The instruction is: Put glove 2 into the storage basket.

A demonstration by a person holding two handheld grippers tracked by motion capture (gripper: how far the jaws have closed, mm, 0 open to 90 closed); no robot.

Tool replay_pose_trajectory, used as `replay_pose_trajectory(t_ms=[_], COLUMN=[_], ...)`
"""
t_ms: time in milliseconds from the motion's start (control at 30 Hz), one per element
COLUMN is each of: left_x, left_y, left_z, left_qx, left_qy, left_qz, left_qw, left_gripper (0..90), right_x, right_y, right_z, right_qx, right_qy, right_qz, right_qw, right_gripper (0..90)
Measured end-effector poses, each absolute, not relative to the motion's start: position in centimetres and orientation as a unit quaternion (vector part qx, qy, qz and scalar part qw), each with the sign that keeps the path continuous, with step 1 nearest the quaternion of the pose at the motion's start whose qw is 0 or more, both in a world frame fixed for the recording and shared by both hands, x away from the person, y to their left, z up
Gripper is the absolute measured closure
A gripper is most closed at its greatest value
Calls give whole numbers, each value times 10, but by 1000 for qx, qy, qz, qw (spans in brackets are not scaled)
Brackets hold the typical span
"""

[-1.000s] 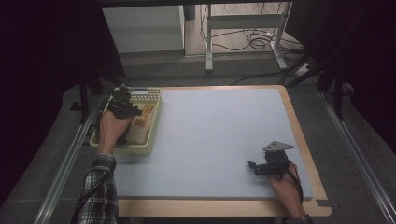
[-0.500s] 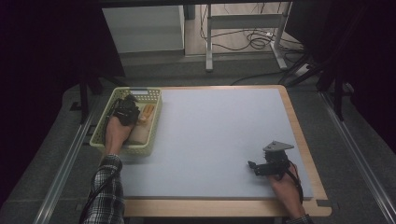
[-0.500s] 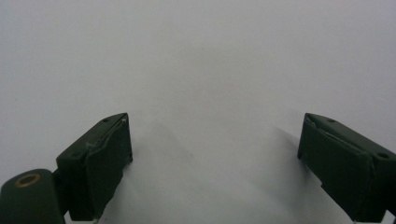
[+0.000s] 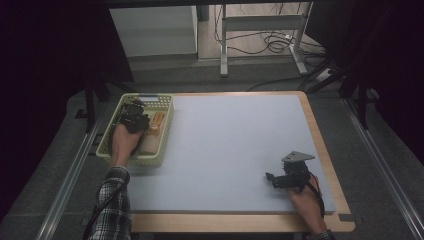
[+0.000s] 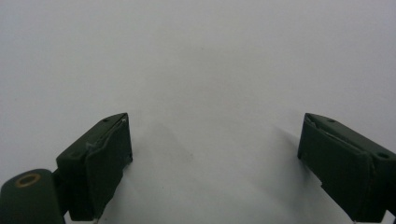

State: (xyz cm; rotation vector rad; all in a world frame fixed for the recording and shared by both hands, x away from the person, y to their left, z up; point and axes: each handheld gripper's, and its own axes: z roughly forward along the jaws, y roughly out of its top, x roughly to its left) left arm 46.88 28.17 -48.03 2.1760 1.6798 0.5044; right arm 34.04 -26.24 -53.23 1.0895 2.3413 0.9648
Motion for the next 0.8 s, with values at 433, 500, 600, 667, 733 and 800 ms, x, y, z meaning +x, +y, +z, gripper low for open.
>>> replay_pose_trajectory(t_ms=[433, 500, 600, 667, 733, 800], left_x=[456, 454, 450, 448, 445, 442], left_y=[292, 294, 298, 301, 304, 306], left_z=[-465, -465, -464, -463, -462, -461], left_qx=[758, 756, 751, 747, 743, 740], left_qy=[589, 590, 593, 594, 594, 595], left_qz=[181, 178, 178, 177, 177, 173], left_qw=[217, 221, 232, 241, 252, 261], left_gripper=[428, 397, 336, 319, 276, 249], right_x=[340, 340, 340, 340, 340, 340], right_y=[-262, -262, -262, -262, -262, -262], right_z=[-532, -532, -532, -532, -532, -532], right_qx=[388, 388, 388, 388, 388, 388], right_qy=[834, 834, 834, 834, 834, 834], right_qz=[343, 344, 343, 343, 343, 343], right_qw=[192, 191, 191, 191, 192, 192], right_gripper=[96, 96, 95, 95, 96, 96])
